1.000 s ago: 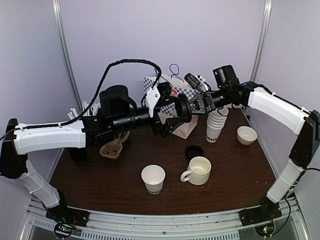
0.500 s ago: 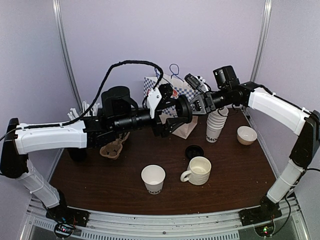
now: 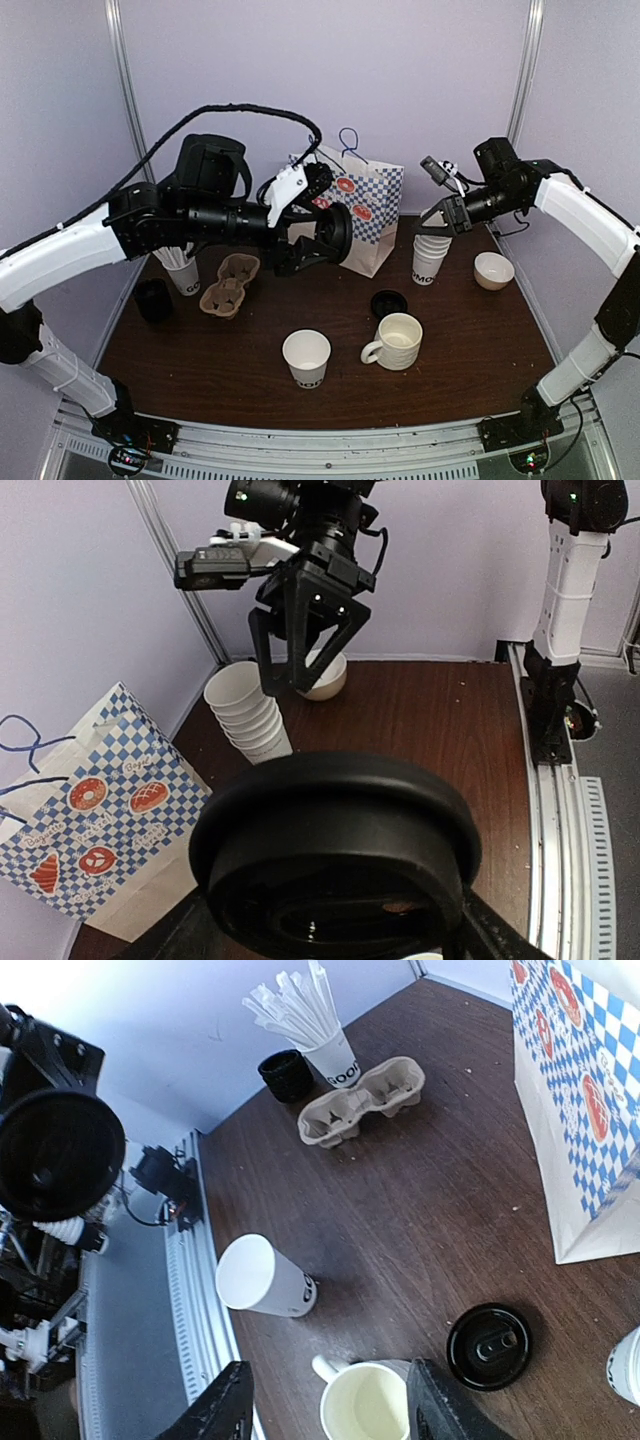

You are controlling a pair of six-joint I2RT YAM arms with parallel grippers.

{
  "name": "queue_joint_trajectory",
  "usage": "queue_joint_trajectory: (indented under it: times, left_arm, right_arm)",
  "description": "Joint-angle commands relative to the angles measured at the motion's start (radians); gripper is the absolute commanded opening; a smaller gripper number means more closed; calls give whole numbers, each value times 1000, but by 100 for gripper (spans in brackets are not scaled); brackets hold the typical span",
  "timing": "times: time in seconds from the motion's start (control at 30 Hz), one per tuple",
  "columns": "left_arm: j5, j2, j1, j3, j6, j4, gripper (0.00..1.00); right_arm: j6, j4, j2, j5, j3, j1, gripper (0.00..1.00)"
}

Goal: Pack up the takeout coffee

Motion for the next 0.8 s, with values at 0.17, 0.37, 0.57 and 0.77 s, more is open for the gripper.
queue_joint_trajectory:
  times: [0.17, 0.37, 0.57, 0.77]
  left_arm:
    - [10, 43, -7, 108, -13, -570, 74]
    - [-24, 171, -30, 209, -33, -707, 74]
    - [-73, 303, -67, 286, -10, -807, 74]
    - [-117, 411, -78, 351, 6, -902, 74]
  right_arm:
    - [-102, -2, -106, 199, -155, 13, 55]
    - [-84, 8, -113, 228, -175, 16, 54]
    - [-82, 15, -121, 229, -197, 17, 54]
    - [-82, 23, -130, 236, -216, 16, 54]
